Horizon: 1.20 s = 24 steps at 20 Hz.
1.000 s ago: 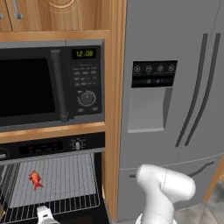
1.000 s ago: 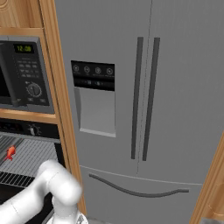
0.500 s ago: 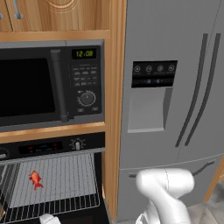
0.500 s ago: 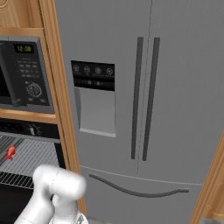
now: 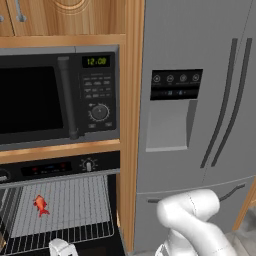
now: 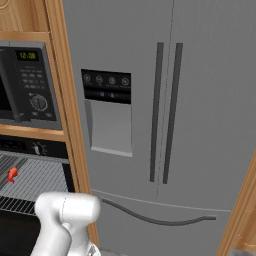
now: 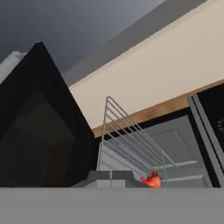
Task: Take the fish from the oven and place it on the plate on the counter.
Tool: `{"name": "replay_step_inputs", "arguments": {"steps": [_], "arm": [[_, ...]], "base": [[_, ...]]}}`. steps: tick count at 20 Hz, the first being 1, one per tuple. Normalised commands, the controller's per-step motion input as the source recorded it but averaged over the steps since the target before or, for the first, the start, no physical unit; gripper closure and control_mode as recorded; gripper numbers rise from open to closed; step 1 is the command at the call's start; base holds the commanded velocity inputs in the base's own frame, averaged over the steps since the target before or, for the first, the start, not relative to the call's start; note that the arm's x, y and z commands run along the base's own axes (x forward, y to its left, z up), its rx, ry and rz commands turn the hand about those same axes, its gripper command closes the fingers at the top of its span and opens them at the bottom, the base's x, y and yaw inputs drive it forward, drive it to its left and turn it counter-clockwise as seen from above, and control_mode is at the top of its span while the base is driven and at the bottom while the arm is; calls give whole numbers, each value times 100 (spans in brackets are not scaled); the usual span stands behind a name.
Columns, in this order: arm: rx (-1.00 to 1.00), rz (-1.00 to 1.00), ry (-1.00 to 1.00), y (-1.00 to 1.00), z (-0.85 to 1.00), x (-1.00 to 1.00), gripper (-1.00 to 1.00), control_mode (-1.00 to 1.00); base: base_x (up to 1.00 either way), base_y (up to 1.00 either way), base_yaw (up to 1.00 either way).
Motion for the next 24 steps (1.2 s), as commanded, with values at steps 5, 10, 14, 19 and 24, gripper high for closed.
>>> {"name": "replay_step_inputs", "arguments": {"steps": [5, 10, 14, 19, 24], "arm": [[1, -32, 40, 0, 76, 39, 100, -100], [0, -46, 60, 0, 53, 34, 100, -100], [0, -41, 70, 3, 24, 38, 100, -100], [18, -33, 15, -6, -13, 12, 100, -100], [6, -32, 11, 1, 0, 7, -100, -100]], "base": [[0, 0, 0], [0, 0, 0], [0, 0, 0], [0, 0, 0], [0, 0, 0]]}}
